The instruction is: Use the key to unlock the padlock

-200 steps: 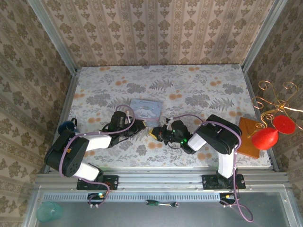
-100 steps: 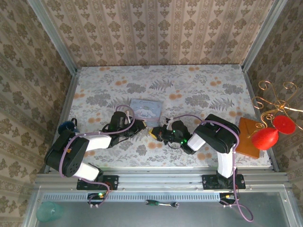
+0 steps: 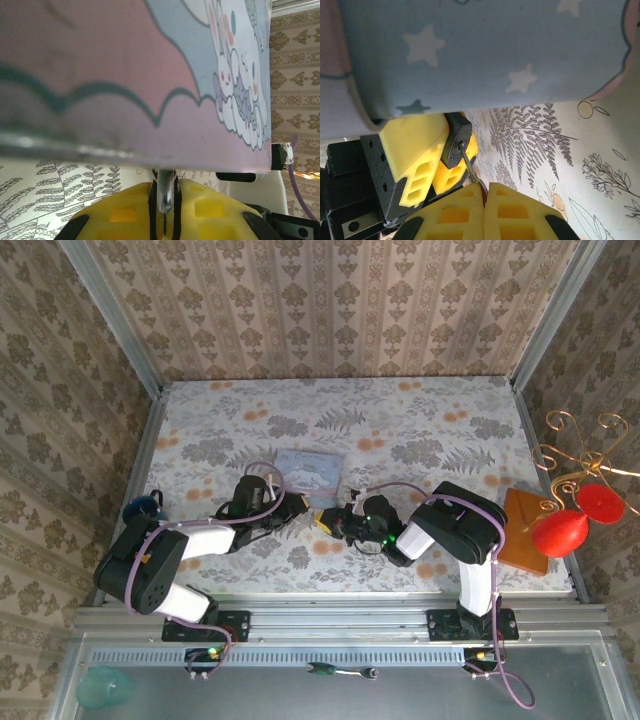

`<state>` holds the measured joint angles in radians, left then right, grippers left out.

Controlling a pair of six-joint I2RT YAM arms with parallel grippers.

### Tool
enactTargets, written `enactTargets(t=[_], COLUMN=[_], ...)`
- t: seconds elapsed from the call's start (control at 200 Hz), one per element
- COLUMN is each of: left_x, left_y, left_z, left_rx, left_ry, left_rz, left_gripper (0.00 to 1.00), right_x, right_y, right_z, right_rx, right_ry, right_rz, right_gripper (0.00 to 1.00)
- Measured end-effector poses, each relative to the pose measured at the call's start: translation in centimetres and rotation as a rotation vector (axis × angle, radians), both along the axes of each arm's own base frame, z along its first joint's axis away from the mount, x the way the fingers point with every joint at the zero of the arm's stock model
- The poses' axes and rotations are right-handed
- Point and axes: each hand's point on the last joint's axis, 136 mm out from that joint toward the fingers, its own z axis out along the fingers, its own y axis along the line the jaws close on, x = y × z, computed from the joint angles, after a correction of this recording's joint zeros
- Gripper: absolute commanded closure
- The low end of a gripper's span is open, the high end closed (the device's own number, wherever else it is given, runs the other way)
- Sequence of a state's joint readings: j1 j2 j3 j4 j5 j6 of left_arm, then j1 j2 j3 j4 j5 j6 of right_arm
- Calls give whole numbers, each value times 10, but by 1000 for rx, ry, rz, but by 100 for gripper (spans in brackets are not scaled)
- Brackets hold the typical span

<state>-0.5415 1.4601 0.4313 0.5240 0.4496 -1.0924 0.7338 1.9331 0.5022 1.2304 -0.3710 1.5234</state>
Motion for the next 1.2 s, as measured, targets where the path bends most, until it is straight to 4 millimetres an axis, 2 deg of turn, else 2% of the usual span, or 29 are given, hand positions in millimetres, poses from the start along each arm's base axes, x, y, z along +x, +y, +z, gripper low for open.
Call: enactTargets(t=[0.84, 1.2], left_x=[2, 5], left_y=[-3, -8], left_z=[7, 19], left_rx=[-48, -97], left_ry=[2, -23], left_rz=[16, 22], left_gripper=[92, 92], right_x=[7, 13], right_y=[-5, -10], right_z=[4, 12], right_rx=[11, 40], right_ry=[-11, -30], right_rz=[-16, -17], right_gripper=[100, 100])
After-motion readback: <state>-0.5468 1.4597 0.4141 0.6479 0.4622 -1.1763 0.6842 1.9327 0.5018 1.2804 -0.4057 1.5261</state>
